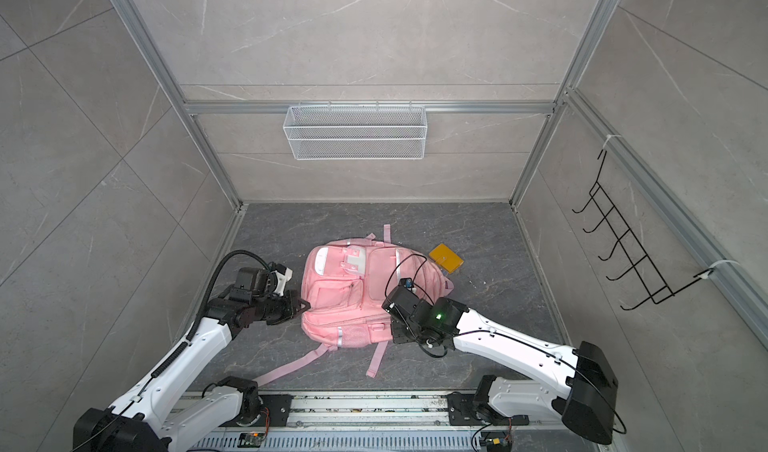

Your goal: Pack the student bag

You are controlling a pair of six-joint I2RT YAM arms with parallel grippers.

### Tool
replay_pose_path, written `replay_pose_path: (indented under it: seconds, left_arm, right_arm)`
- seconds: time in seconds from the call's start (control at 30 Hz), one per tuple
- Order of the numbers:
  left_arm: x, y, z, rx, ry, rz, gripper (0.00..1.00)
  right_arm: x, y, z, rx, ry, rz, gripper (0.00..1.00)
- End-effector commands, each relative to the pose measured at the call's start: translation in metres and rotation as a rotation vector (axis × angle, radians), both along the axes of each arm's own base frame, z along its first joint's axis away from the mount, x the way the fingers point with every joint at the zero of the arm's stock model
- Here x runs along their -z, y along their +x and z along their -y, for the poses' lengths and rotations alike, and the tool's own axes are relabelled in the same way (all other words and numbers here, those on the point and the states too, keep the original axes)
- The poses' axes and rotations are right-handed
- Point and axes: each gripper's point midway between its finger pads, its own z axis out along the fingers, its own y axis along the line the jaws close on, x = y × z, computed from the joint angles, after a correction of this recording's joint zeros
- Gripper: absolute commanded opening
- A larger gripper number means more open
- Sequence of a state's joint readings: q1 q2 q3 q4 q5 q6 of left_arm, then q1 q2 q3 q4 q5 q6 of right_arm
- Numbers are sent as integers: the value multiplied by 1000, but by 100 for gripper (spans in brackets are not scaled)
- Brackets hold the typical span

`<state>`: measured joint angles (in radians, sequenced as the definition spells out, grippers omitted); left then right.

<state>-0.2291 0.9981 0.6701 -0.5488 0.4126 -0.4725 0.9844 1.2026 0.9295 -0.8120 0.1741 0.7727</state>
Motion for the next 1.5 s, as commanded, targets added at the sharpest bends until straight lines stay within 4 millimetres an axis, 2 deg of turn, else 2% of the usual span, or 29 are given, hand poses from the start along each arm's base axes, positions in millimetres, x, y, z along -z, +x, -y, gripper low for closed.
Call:
replay_pose_path:
  seconds: [0.0, 0.13, 0.23, 0.37, 0.5, 0.63, 0.8, 1.0, 1.13, 1.27, 1.37, 1.47]
  left_arm:
    - [-9, 26, -34, -103, 149, 104, 0]
    - [-10, 27, -33, -105, 140, 110, 0]
    - [-10, 28, -34, -109, 141, 110, 0]
    - [-6, 31, -42, -132, 177, 92, 0]
    - [-3, 37, -59, -193, 201, 78, 0]
    - [-10, 44, -72, -238, 217, 96, 0]
    - [-20, 52, -84, -267, 256, 119, 0]
    - [-22, 56, -92, -285, 254, 126, 0]
    - [-29, 60, -82, -243, 193, 162, 0]
    - [-39, 62, -57, -138, 81, 206, 0]
    - [-39, 57, -43, -72, 14, 196, 0]
    - [-38, 56, -40, -63, -2, 188, 0]
  right_arm:
    - [7, 2, 59, 93, -226, 27, 12]
    - [5, 2, 60, 86, -219, 35, 0]
    - [2, 2, 61, 80, -210, 46, 0]
    - [0, 2, 73, 111, -218, 43, 0]
    - [-5, 0, 95, 159, -237, 34, 0]
    - [-7, -1, 112, 188, -252, 11, 0]
    - [-4, 1, 112, 188, -260, -22, 0]
    - [-17, 6, 111, 181, -267, 4, 0]
    - [-12, 9, 106, 175, -272, -9, 0]
    - [0, 18, 73, 101, -169, -25, 14]
    - [1, 27, 52, 47, -112, -3, 33]
    - [-8, 34, 42, -4, -112, 33, 48]
